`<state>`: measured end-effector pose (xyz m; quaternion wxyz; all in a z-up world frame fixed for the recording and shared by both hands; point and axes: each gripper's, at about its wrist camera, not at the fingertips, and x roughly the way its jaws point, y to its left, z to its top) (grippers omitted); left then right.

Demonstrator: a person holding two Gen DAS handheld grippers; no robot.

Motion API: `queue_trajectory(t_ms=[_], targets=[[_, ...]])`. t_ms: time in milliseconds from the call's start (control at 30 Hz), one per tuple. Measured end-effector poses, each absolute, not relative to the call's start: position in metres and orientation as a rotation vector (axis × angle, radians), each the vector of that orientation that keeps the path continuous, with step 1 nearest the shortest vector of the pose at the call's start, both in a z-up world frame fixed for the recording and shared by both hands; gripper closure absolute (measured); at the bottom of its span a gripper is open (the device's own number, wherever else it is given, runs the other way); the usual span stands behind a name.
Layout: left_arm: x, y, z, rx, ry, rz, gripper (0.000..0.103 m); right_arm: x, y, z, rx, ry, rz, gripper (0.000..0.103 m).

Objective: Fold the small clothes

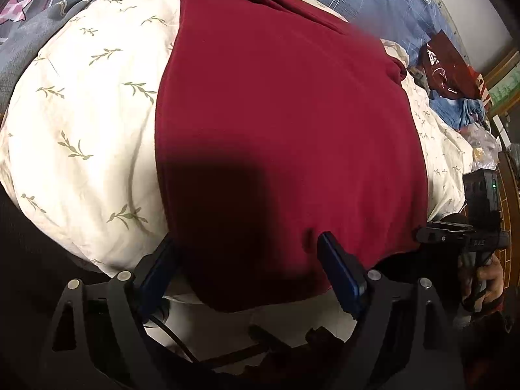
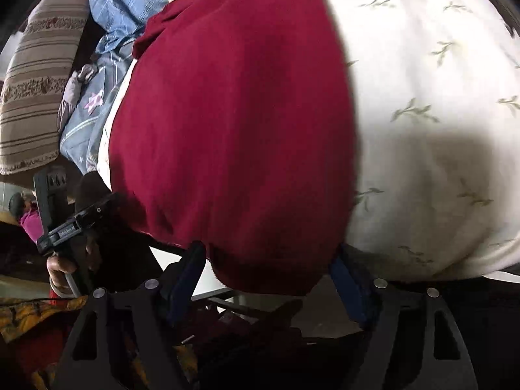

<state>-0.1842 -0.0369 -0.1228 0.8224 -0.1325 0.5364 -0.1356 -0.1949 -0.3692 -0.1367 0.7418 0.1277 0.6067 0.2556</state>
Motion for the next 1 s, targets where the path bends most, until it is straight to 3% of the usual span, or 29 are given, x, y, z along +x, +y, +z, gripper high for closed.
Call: queue_trajectory(t_ms=[133,467,533,633,733,800,867,1000], targets=[[-0.183,-0.039,-0.125,-0.283,1.160,-0.297,0.018,-0.197,-0.360,-0.131,0.241,1.313,0.607,0.041],[-0.184,-0.043,-0.129,-0.267,1.185,-0.289,0.018,-0.195,-0.365,-0.129,0.283,1.295,0.627,0.055],[-0.182,-0.045,-0.129,-0.266,1.185,-0.289,0.018,-0.197,-0.364,-0.125,0.275,1.275,0.638,0.073],[-0.183,-0.044,-0.129,-0.267,1.182,-0.285,0.021,-0.199,-0.358,-0.116,0.269,1.241,0.656,0.083],[-0.184,-0.042,-0.130,-0.270,1.189,-0.274,0.044,-0.200,-0.356,-0.111,0.280,1.216,0.668,0.086],[-0.186,-0.038,-0.129,-0.285,1.190,-0.277,0.068,-0.200,-0.355,-0.107,0.294,1.196,0.681,0.086],[-0.188,-0.035,-0.125,-0.300,1.190,-0.297,0.081,-0.198,-0.356,-0.105,0.334,1.178,0.700,0.086],[-0.189,-0.035,-0.115,-0.320,1.182,-0.344,0.091,-0.193,-0.354,-0.109,0.339,1.176,0.683,0.086]])
